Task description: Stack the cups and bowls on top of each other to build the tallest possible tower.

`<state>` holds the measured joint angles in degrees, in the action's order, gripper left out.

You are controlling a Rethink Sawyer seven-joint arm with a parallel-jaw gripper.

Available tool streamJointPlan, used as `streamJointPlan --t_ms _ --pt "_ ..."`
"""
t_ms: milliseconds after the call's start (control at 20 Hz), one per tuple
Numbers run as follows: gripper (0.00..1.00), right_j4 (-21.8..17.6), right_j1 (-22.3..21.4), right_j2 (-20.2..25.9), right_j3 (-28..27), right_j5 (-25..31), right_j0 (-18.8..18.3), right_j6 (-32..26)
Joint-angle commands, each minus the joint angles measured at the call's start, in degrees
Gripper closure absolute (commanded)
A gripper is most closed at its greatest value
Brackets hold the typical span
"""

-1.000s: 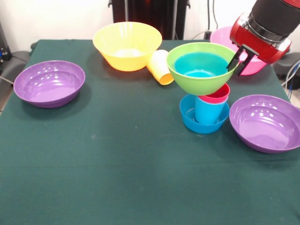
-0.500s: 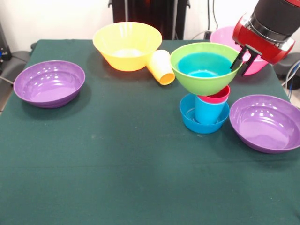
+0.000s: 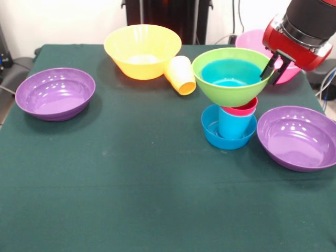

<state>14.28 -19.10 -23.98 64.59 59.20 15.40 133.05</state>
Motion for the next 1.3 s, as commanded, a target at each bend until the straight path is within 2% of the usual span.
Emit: streamJointPlan --t_ms 50,1300 --pt "1.0 1.4 0.8 4.7 3.8 -5.2 -0.3 10.9" --pt "1.0 3.0 0.5 4.4 5.6 -9.1 0.0 11.4"
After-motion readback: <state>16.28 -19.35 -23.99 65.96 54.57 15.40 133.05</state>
